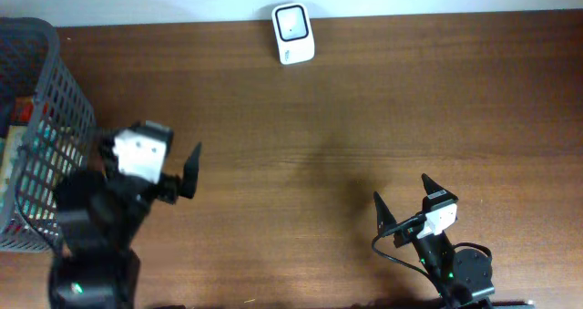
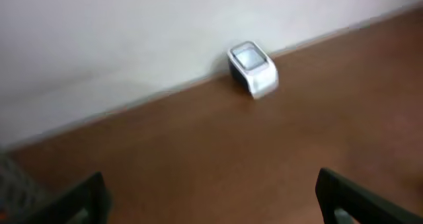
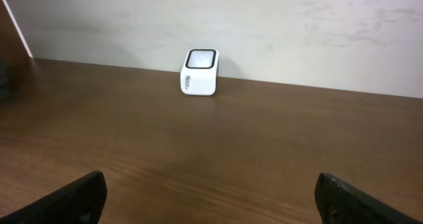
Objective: Scan the item barcode
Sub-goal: 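Reach the left gripper into the grey basket and grasp the green wipes pack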
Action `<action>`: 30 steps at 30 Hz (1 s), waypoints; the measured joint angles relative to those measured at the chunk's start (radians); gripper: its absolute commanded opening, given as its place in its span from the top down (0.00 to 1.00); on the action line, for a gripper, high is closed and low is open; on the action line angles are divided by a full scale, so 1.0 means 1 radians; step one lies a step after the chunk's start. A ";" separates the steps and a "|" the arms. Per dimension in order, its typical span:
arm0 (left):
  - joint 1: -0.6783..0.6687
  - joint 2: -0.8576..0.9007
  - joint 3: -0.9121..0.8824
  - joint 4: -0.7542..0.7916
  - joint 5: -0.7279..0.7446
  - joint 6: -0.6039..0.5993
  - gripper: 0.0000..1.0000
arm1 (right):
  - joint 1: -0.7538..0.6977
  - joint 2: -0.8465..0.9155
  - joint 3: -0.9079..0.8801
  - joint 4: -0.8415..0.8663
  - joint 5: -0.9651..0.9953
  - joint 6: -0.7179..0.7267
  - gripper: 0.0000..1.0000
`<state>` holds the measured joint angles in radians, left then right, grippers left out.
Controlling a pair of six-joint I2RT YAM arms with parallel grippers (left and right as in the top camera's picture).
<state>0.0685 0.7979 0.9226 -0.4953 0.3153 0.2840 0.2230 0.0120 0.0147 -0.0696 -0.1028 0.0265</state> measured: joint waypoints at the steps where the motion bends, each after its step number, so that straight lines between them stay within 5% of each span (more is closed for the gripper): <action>1: 0.000 0.056 0.074 -0.074 0.007 -0.001 0.01 | 0.000 0.000 0.000 0.000 0.000 0.000 0.01; 7: 0.000 0.534 0.745 -0.639 0.028 -0.004 0.01 | 0.000 -0.001 0.000 0.000 0.000 0.000 0.01; 9: 0.000 0.626 0.860 -0.685 0.026 -0.004 0.01 | 0.000 -0.001 0.000 0.000 0.000 0.000 0.01; 17: 0.031 0.747 0.936 -0.555 0.010 -0.039 0.01 | 0.000 -0.001 0.000 0.000 0.000 0.001 0.01; 23: 0.439 0.745 1.073 -0.457 -0.115 -0.223 0.01 | 0.000 -0.001 0.000 0.000 0.000 0.000 0.01; 30: 0.732 0.773 1.070 -0.483 -0.156 -0.240 0.05 | 0.000 -0.001 0.000 0.000 0.000 0.000 0.01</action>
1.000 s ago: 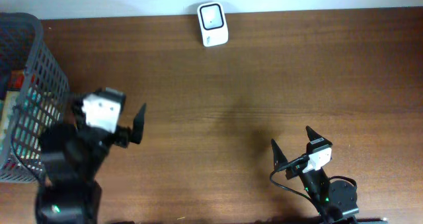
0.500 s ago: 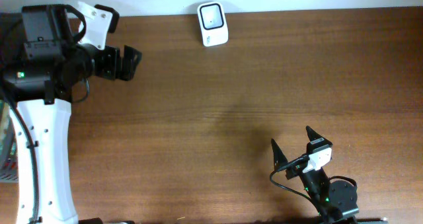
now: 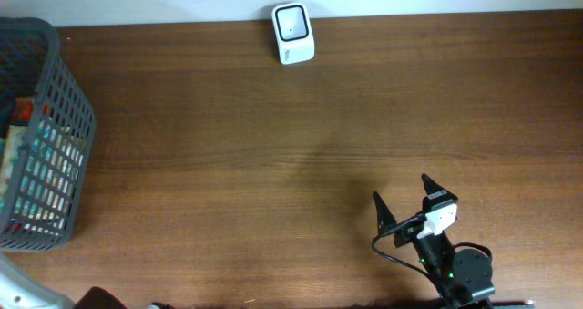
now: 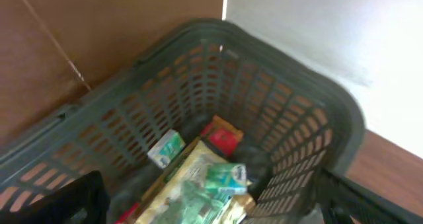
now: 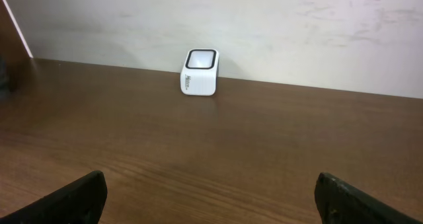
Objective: Scan the item barcode
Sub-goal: 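Reach the left gripper into the grey basket and grasp the green wipes pack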
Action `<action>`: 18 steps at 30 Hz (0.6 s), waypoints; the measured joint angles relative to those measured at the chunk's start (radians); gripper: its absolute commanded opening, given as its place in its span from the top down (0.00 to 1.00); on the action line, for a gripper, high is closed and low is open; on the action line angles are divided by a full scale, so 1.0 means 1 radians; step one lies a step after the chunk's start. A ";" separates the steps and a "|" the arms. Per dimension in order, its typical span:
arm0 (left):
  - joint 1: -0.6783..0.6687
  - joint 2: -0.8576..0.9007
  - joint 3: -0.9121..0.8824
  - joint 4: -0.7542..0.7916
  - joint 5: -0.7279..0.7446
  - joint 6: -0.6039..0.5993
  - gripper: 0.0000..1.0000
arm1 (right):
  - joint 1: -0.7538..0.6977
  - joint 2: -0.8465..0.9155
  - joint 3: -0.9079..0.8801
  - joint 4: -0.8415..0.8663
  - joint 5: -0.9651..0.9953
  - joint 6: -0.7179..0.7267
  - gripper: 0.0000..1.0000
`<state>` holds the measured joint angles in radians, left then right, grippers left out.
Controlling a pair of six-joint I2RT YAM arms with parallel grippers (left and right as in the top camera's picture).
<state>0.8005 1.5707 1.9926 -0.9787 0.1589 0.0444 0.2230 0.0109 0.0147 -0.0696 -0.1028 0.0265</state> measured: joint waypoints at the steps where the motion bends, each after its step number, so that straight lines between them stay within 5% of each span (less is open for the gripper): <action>1: 0.002 0.010 -0.003 -0.002 0.001 0.008 0.05 | 0.000 0.000 0.000 0.000 0.000 0.001 0.01; 18: 0.061 0.204 -0.144 -0.008 -0.044 0.298 0.02 | 0.000 0.000 0.000 0.000 0.000 0.000 0.01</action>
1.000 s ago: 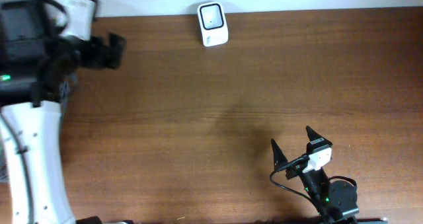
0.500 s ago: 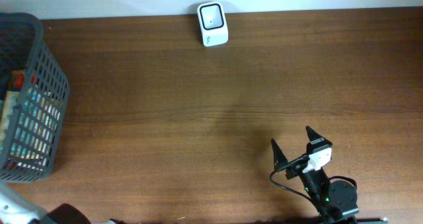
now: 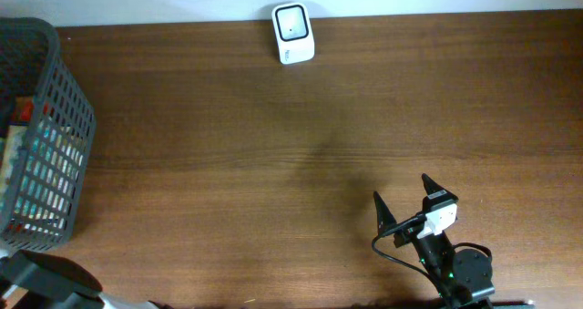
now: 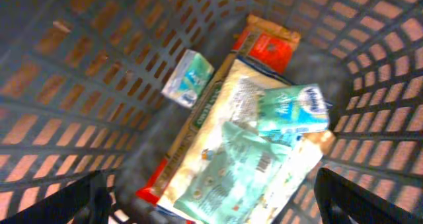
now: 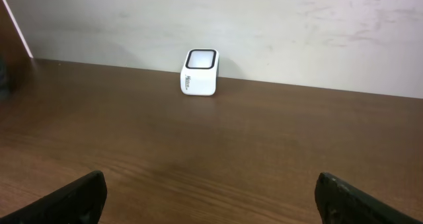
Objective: Scan the item barcode
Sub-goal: 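Reach the left gripper into the grey basket and grasp the green wipes pack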
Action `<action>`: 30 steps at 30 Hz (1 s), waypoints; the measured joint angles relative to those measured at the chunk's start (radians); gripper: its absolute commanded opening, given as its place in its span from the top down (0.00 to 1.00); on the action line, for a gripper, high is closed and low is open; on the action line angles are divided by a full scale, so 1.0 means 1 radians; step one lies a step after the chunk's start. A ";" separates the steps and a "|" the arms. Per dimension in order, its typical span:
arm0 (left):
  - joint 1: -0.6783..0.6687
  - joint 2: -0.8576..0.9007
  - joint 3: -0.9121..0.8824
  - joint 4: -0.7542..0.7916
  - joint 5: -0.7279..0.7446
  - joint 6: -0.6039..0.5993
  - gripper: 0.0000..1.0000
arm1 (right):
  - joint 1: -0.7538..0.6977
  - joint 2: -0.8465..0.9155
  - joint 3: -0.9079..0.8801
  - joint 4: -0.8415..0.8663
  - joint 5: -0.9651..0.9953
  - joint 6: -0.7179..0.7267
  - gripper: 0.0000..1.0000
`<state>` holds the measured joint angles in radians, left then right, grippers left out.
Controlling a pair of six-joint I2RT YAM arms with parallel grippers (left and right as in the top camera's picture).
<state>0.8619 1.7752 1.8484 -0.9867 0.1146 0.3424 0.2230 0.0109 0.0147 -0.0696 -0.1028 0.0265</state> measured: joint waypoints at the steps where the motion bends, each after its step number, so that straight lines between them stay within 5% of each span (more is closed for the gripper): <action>1: 0.013 0.002 0.000 -0.002 0.000 0.005 0.02 | 0.000 0.000 0.000 0.000 0.000 0.000 0.01; 23: 0.019 0.262 -0.074 -0.005 0.098 0.200 0.07 | 0.000 0.000 0.000 0.000 0.000 0.001 0.01; 30: -0.024 0.285 -0.096 0.023 0.056 0.219 0.23 | 0.000 0.000 0.000 0.000 0.000 0.001 0.01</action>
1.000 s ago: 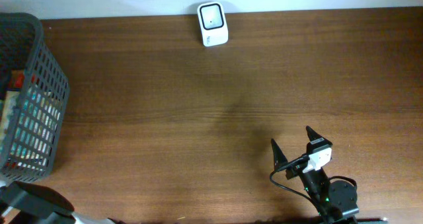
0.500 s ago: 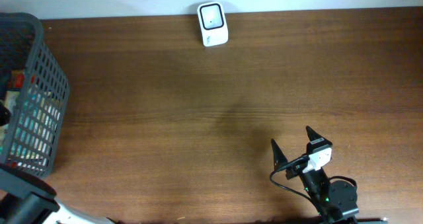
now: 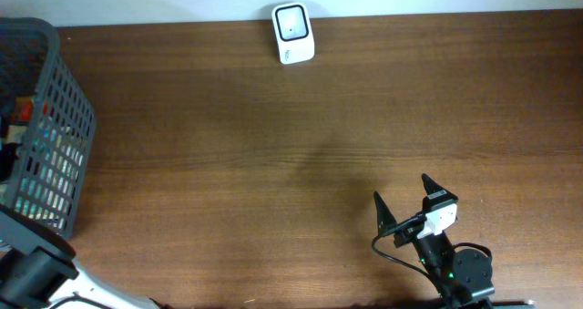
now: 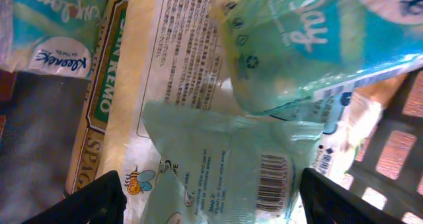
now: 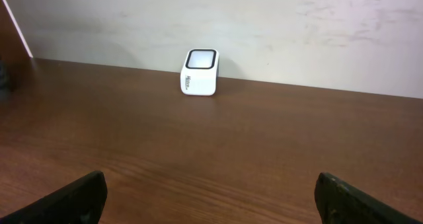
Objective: Scan the item barcode
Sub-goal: 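Reach the left gripper into the grey basket and grasp the green wipes pack, then carry the green wipes pack to the table center and release it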
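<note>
My left gripper (image 4: 211,207) is open, low inside the grey basket (image 3: 56,99), its two dark fingertips (image 4: 89,201) straddling a pale green packet (image 4: 211,158) with a barcode (image 4: 272,179) on it. A teal "Play" pack (image 4: 310,45) lies just beyond it, partly over a yellow spaghetti packet (image 4: 165,52). The white scanner (image 3: 293,34) stands at the table's far edge, also in the right wrist view as the scanner (image 5: 200,72). My right gripper (image 3: 405,204) rests open and empty near the front edge.
The basket stands at the table's left end and holds several more packets, among them a small teal pack (image 4: 59,32). Its mesh wall (image 4: 396,151) is close on the right of my left gripper. Bare wooden table (image 3: 319,145) lies between basket and scanner.
My left gripper has dropped from above the basket's contents to just over the pale green packet, still open. The right arm and the scanner have not moved.
My left gripper was open over the table beside the basket, facing the scanner. Then it looked at the basket from outside, then down onto the packets inside. Now it sits close over the pale green packet. The right gripper has stayed open in place.
</note>
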Action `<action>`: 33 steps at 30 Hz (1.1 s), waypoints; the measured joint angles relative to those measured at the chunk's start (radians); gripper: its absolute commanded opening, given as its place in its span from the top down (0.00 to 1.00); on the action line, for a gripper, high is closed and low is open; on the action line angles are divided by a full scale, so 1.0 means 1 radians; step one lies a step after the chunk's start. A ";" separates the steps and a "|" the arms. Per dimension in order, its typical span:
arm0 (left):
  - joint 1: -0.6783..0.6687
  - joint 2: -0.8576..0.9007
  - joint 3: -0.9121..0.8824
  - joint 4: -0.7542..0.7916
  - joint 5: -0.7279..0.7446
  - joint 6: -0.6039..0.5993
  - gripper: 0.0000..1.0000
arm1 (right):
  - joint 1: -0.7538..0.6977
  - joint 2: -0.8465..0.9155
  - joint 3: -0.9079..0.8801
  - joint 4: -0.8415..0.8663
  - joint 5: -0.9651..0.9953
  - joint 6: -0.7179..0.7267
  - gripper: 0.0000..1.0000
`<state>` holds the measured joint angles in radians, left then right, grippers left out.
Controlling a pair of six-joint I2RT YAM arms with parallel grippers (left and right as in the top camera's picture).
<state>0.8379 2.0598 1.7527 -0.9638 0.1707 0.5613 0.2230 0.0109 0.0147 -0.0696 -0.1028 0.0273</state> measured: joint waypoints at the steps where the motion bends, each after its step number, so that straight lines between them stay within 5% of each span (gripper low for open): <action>1: 0.000 0.010 0.000 0.000 -0.003 0.002 0.30 | 0.000 0.000 0.000 0.000 0.000 -0.001 0.01; 4: 0.000 0.060 0.000 0.004 -0.003 0.005 0.66 | 0.000 0.000 0.000 0.000 0.000 -0.001 0.01; 5: 0.000 0.060 0.000 0.006 -0.004 0.005 0.89 | 0.000 0.000 0.000 0.000 0.000 0.000 0.01; 7: 0.000 0.060 0.000 0.007 -0.006 0.000 0.98 | 0.000 0.000 0.000 0.000 0.000 -0.001 0.01; 17: 0.001 -0.029 0.061 -0.016 -0.015 -0.217 1.00 | 0.000 0.000 0.000 0.000 0.000 0.000 0.01; 21: 0.002 -0.263 0.167 -0.002 0.025 -0.396 1.00 | 0.000 0.000 0.000 0.000 0.000 0.000 0.01; 25: -0.032 -0.537 0.202 0.011 0.224 -0.509 1.00 | 0.000 0.000 0.000 0.000 0.000 -0.001 0.01; 29: -0.286 -0.622 0.209 -0.024 0.315 -0.534 1.00 | 0.000 0.000 0.000 0.000 0.000 -0.001 0.01; 33: -0.603 -0.567 0.192 -0.027 0.224 -0.543 1.00 | 0.000 0.000 0.000 0.000 0.000 -0.001 0.01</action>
<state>0.2344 1.4925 1.9450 -0.9905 0.3950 0.0185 0.2230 0.0105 0.0147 -0.0696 -0.1024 0.0265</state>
